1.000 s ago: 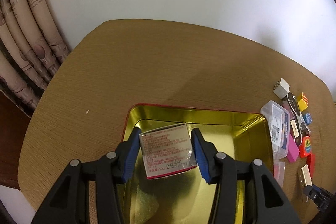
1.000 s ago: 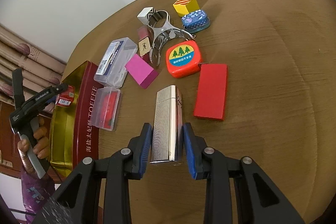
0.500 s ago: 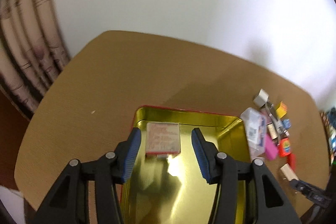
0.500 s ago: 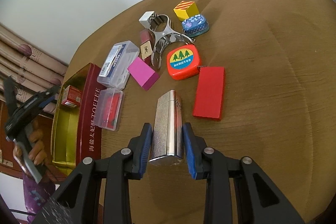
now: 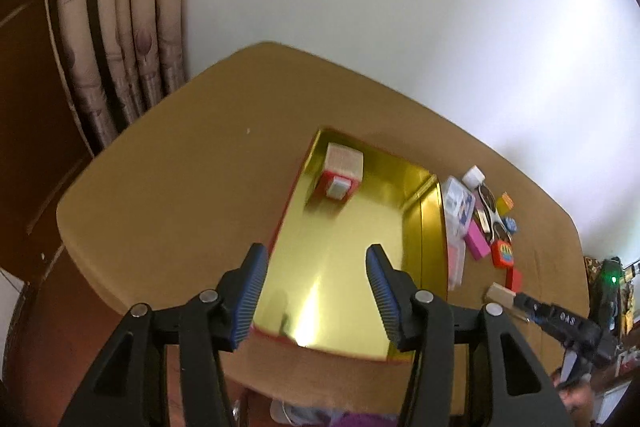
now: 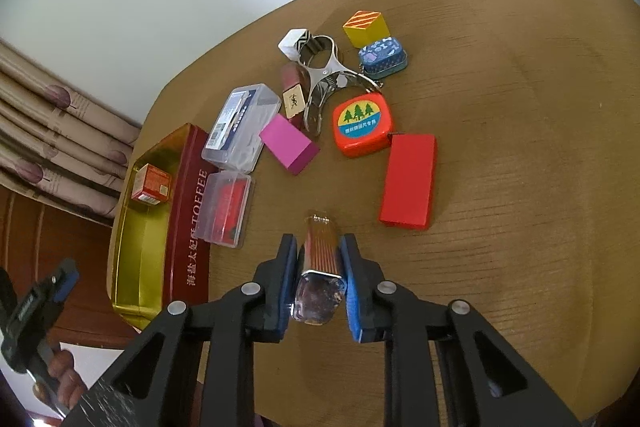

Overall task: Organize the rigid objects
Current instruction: 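Release cream box into gold tin with left tool while right tool grasps silver lighter, then lower the silver lighter into the tin beside the box and open the right tool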

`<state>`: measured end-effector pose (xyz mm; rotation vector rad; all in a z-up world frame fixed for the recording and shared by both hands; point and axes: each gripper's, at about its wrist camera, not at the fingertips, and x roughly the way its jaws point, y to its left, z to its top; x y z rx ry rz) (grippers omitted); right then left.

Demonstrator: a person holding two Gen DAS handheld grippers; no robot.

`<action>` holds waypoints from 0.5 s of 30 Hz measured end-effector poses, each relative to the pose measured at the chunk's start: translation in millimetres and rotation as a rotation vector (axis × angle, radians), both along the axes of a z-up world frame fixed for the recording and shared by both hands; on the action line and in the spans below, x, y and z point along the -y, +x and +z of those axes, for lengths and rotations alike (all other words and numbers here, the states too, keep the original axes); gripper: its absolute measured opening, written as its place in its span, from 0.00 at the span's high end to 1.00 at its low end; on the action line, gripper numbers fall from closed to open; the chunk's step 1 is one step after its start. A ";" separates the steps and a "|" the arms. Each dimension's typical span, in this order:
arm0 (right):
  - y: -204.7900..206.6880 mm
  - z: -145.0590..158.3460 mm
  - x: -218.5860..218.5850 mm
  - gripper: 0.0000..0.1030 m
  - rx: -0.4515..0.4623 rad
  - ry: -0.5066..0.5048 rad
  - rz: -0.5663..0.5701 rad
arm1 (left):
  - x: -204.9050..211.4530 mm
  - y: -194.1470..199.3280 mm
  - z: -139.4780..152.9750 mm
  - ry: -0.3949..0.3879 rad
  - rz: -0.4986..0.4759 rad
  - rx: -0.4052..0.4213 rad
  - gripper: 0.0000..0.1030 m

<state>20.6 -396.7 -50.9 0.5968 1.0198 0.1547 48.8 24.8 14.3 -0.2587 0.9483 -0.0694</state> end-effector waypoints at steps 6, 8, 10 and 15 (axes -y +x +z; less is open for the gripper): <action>-5.9 3.5 -3.3 0.81 -0.007 0.050 0.008 | 16.4 -19.1 -15.5 -0.022 -0.034 -0.048 0.49; -4.2 9.4 -7.7 0.81 -0.004 0.078 0.020 | 24.2 -21.9 -20.3 -0.024 -0.054 -0.055 0.49; -3.2 19.2 -13.9 0.81 0.011 0.083 0.032 | 29.2 -24.6 -21.2 -0.006 -0.059 -0.053 0.49; 10.3 55.3 -41.9 0.81 0.064 0.092 0.094 | 27.4 -33.6 -9.8 0.083 0.003 0.051 0.49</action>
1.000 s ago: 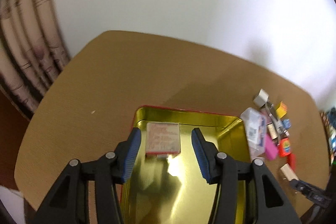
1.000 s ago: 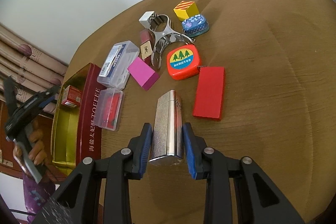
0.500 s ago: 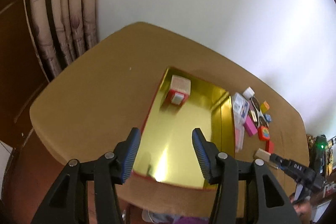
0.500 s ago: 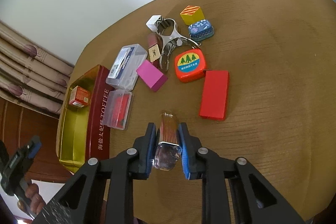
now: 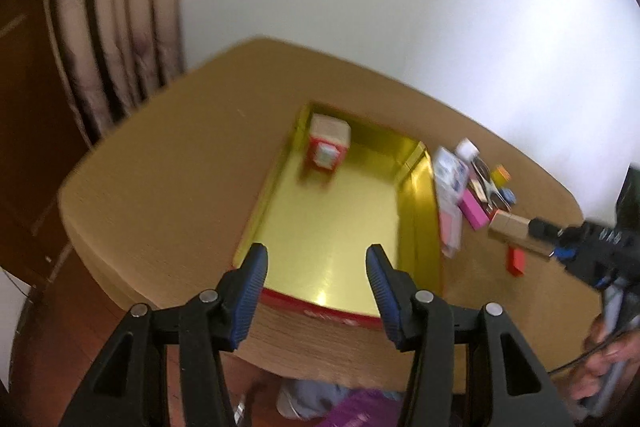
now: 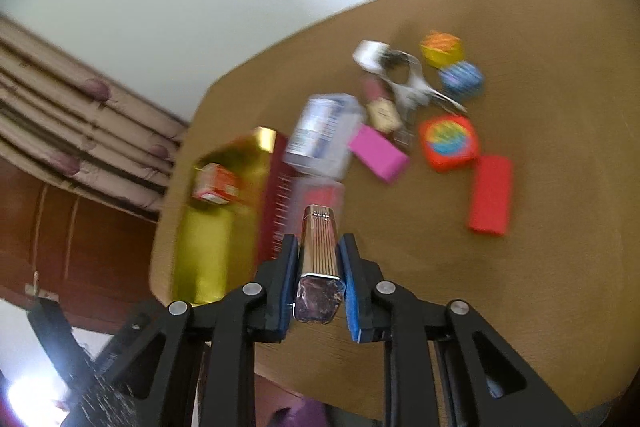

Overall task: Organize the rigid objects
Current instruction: 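Lower the silver lighter into the tin beside the box and open the right tool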

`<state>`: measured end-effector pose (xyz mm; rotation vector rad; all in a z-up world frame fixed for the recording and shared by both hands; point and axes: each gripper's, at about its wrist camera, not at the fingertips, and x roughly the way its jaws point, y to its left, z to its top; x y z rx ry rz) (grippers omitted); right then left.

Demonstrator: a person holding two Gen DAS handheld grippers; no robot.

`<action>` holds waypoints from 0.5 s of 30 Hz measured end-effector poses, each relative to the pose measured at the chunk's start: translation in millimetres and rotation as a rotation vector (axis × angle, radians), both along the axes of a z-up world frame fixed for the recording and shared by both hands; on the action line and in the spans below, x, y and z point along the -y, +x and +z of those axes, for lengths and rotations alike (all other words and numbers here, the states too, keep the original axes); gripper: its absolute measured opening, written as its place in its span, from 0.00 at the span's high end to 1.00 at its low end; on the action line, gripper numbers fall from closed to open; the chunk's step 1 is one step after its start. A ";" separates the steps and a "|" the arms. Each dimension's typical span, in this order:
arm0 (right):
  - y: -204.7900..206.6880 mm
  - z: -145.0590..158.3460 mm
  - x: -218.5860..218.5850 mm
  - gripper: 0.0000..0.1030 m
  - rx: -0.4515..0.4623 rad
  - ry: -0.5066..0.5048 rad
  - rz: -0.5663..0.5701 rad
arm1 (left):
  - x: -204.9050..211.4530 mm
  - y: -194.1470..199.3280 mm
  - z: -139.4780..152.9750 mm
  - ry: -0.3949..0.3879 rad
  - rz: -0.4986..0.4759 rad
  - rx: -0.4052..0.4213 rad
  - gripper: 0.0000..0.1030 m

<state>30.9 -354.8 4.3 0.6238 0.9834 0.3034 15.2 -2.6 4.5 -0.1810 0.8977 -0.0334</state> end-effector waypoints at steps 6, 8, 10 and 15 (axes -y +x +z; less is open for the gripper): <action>44.2 31.7 -67.6 0.81 0.063 -0.045 0.103 | -20.1 10.5 -10.0 -0.019 0.059 -0.031 0.48; 62.7 31.1 -93.4 0.81 0.072 -0.087 0.128 | -28.8 15.0 -16.2 -0.042 0.074 -0.061 0.48; 77.2 28.1 -113.3 0.81 0.082 -0.144 0.137 | -33.6 17.1 -19.1 -0.055 0.080 -0.069 0.48; 107.9 9.4 -153.1 0.81 0.083 -0.265 0.157 | -32.7 19.6 -19.0 -0.023 0.078 -0.045 0.48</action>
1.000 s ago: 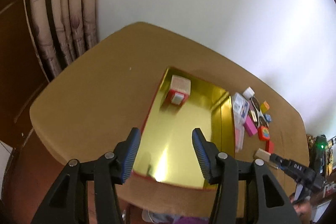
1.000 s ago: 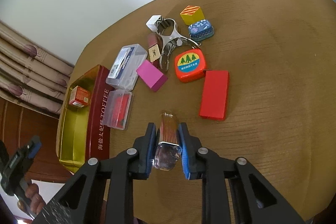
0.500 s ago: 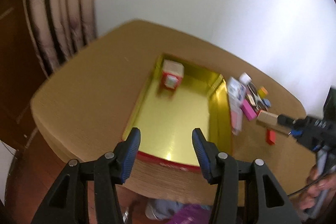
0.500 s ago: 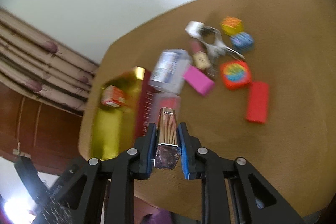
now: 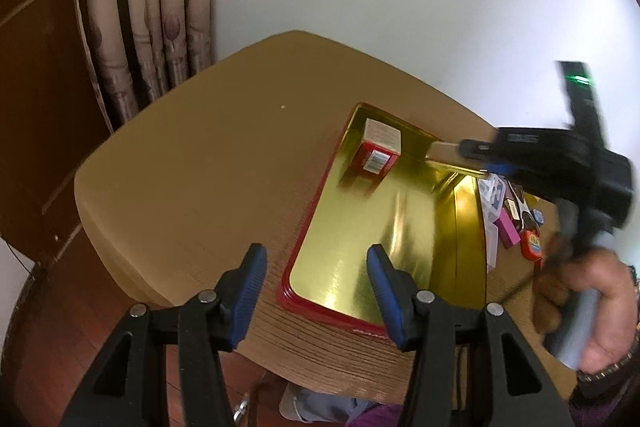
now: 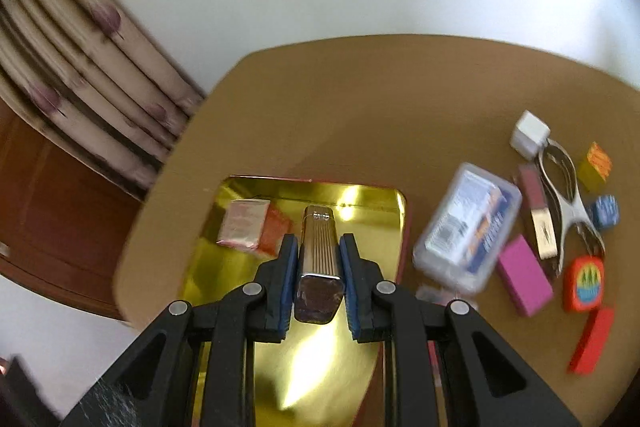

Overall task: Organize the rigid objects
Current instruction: 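Lower the silver lighter into the tin beside the box and open the right tool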

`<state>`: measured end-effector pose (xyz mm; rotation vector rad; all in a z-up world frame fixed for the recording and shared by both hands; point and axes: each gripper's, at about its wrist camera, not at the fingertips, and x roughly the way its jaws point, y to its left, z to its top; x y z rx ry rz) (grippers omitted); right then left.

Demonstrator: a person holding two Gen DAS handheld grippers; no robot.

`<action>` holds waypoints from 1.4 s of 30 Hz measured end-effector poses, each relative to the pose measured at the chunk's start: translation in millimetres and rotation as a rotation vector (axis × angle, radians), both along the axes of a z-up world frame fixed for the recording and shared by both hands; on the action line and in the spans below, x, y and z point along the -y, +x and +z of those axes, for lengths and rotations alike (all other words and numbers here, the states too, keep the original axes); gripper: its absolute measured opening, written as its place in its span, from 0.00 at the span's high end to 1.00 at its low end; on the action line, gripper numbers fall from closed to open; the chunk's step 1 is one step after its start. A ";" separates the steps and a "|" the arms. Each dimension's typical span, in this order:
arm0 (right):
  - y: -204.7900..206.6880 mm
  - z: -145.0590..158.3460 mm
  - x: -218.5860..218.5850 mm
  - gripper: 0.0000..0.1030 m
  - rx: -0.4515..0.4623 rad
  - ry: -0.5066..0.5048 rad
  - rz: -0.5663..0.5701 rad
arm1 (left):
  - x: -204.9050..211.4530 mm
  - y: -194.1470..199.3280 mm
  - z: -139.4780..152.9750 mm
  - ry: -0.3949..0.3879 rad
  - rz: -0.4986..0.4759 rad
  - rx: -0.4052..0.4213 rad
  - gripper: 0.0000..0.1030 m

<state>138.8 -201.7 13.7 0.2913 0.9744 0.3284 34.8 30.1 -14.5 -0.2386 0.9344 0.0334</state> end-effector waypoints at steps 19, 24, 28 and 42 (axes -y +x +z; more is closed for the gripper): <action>-13.1 3.2 -22.8 0.68 0.162 -0.010 0.028 | 7.8 -0.2 -0.7 0.080 -0.017 0.024 0.48; -79.1 12.5 42.6 0.55 0.267 -0.051 -0.068 | 20.2 -7.4 5.8 0.098 -0.057 0.056 0.48; -137.8 -15.7 115.5 0.55 0.239 -0.167 -0.163 | 36.2 -14.7 12.6 0.077 -0.132 0.067 0.48; -206.1 -74.9 225.4 0.51 0.105 -0.165 -0.316 | 154.4 -12.7 36.8 -0.033 -0.471 0.020 0.48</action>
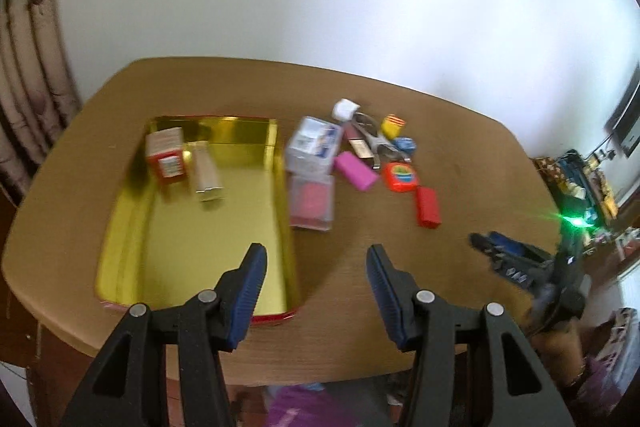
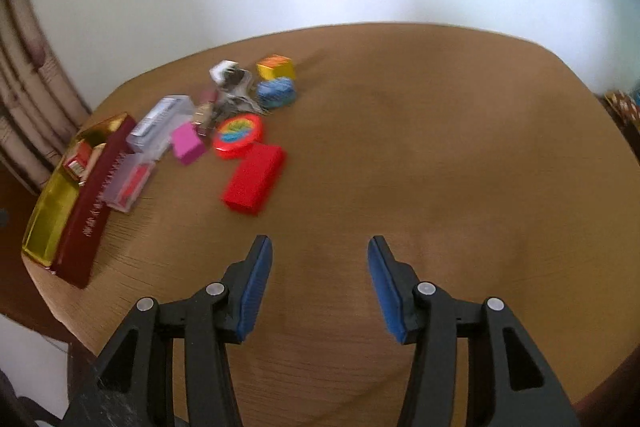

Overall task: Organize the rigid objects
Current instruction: 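Lower the silver lighter into the tin beside the box and open the right tool, then grasp the clear plastic case with red contents with the left tool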

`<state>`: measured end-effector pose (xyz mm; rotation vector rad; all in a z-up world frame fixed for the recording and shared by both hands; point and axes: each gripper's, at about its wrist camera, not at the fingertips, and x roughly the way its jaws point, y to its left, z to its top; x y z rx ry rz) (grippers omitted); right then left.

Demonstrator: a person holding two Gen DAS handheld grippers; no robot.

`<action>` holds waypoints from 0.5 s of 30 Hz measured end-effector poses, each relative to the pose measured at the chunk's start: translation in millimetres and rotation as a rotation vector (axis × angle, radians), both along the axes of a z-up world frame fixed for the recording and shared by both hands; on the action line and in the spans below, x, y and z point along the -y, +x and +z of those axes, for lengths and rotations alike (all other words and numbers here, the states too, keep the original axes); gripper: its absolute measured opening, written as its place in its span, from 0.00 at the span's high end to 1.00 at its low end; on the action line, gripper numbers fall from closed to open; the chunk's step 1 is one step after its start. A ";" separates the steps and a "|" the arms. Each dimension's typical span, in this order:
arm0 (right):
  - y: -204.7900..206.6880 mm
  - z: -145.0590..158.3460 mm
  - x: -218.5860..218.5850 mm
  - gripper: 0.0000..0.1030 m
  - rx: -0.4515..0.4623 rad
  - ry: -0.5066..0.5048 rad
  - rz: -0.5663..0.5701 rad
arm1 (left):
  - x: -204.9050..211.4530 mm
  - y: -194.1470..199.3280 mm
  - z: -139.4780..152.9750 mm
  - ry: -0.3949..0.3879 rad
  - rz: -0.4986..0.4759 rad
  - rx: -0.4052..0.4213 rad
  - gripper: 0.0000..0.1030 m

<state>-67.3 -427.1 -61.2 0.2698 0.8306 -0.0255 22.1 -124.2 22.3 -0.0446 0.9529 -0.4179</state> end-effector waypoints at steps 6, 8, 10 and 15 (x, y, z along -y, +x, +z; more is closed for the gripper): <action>33.9 5.2 -29.9 0.44 -0.001 0.035 0.038 | 18.6 2.9 4.6 0.056 -0.012 0.025 0.48; 45.1 3.2 -33.8 0.44 -0.011 0.041 0.029 | 18.1 2.9 7.7 0.072 -0.024 0.044 0.48; 47.4 2.9 -32.5 0.43 -0.007 0.067 0.020 | 23.1 7.6 10.0 0.076 -0.060 0.050 0.48; 33.7 2.6 -13.0 0.37 0.032 0.077 -0.011 | 51.4 33.2 6.3 0.041 -0.173 0.002 0.48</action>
